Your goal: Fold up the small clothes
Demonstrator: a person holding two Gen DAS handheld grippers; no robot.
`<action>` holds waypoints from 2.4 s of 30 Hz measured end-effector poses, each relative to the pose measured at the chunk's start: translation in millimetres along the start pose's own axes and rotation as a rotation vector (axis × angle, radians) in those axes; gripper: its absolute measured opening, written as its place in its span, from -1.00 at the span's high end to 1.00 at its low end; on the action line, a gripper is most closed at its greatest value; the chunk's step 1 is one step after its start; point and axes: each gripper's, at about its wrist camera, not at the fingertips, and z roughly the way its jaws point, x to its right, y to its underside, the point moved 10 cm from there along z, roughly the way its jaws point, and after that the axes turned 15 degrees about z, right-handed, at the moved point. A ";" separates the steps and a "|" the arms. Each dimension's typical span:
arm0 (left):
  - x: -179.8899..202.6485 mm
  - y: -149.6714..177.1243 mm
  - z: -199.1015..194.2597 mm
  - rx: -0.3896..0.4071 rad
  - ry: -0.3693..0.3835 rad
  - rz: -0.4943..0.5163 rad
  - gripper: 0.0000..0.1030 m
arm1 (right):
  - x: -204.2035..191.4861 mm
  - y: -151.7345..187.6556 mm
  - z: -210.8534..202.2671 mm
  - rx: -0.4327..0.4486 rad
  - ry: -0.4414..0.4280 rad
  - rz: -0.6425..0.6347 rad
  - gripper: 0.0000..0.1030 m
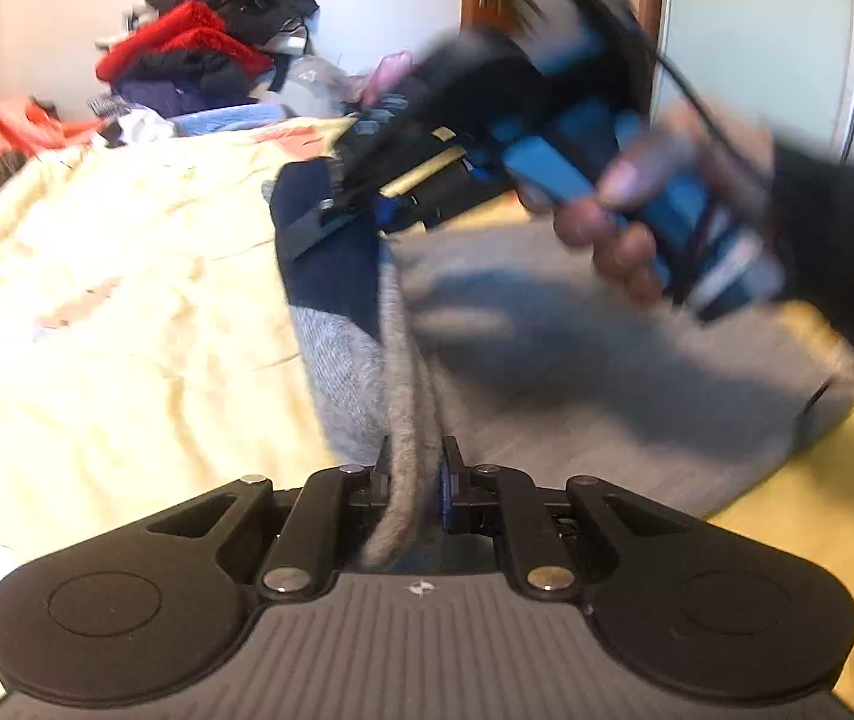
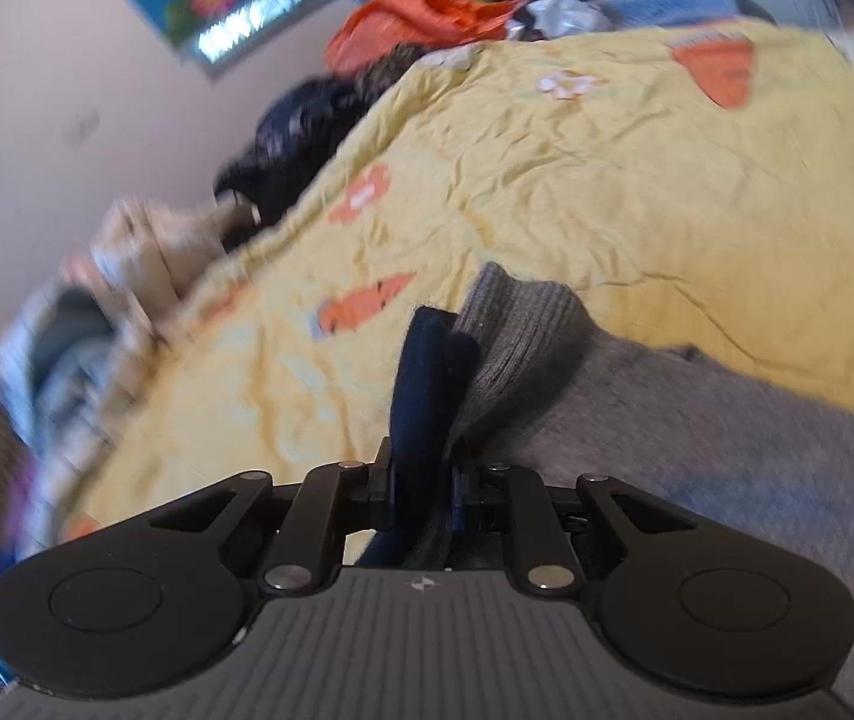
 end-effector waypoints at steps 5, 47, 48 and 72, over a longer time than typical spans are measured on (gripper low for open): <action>47.1 -36.2 -2.4 0.079 0.123 0.042 0.78 | 28.2 -15.6 -54.4 0.039 -0.089 0.101 0.63; 201.6 -83.3 71.1 -0.010 0.343 0.250 0.77 | 204.7 -18.6 -196.5 0.157 0.005 0.202 0.73; 203.7 -86.8 67.8 -0.002 0.364 0.249 0.80 | 202.2 -19.8 -203.3 0.173 0.002 0.185 0.74; 212.2 -50.7 29.1 0.104 0.133 0.732 -0.39 | 208.1 6.8 -209.1 0.153 -0.063 0.302 -0.43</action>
